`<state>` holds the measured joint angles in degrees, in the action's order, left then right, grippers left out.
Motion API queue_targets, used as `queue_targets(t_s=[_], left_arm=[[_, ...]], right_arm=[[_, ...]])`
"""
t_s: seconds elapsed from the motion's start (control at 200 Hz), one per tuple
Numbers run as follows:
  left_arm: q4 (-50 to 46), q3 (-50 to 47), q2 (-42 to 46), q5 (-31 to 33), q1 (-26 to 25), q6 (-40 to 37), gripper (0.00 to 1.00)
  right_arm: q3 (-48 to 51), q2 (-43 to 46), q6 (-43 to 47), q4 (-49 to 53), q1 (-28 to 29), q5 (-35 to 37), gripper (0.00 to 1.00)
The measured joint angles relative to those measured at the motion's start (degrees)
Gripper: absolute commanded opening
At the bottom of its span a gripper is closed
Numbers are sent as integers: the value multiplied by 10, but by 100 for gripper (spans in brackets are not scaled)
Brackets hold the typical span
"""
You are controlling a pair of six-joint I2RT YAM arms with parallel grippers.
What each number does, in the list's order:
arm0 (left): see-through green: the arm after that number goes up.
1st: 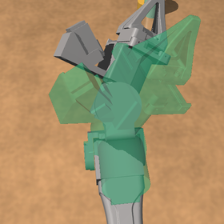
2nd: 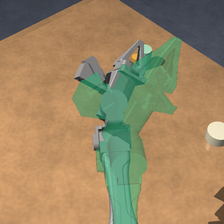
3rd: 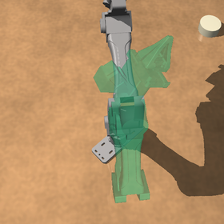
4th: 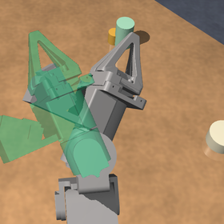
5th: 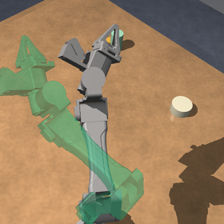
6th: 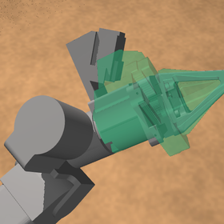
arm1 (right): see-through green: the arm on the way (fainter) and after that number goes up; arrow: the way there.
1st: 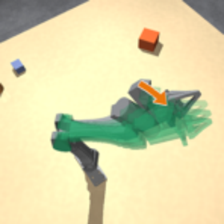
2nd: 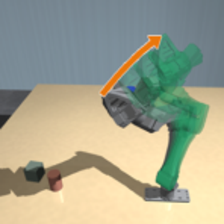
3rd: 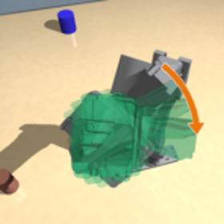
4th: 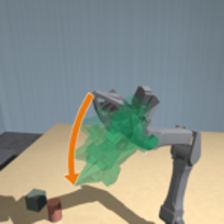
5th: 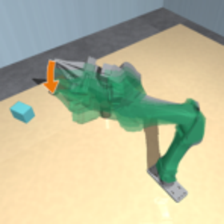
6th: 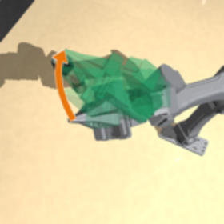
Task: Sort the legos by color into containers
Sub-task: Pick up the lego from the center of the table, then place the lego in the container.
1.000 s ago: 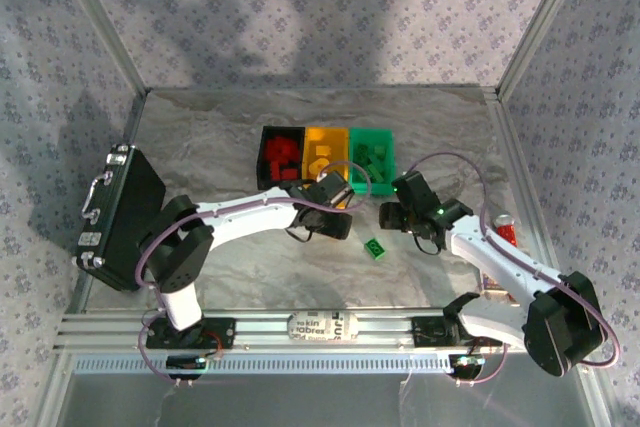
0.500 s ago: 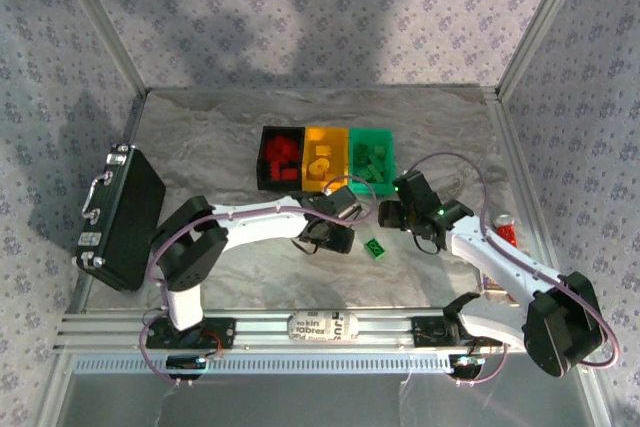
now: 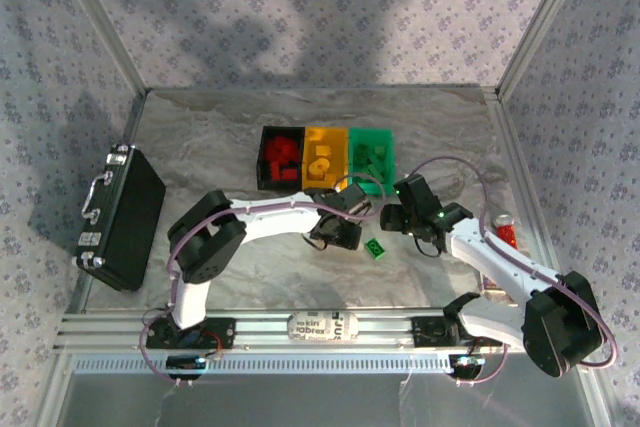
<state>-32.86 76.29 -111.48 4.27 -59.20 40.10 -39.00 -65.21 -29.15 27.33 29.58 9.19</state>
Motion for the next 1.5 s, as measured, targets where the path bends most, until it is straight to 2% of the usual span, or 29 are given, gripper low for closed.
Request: queue_targets(t_s=[0.205, 0.565, 0.88, 1.129, 1.279, 1.499], left_arm=[[-7, 30, -14, 2, 10, -9, 61], [-34, 54, -43, 23, 10, -20, 39], [-51, 47, -31, 46, -7, -21, 33], [-60, 7, 57, 57, -9, -21, 33], [-60, 6, 99, 61, 15, -31, 33], [-68, 17, 107, 61, 71, -63, 33]], right_arm=[[2, 0, 0, -5, -5, -1, 72], [6, 4, 0, -12, -9, -10, 72], [8, 20, 0, -13, -10, -10, 72], [14, 30, 0, -12, -12, -10, 72], [17, 37, 0, -10, -15, -10, 72], [31, 58, -5, -6, -15, -10, 72]])
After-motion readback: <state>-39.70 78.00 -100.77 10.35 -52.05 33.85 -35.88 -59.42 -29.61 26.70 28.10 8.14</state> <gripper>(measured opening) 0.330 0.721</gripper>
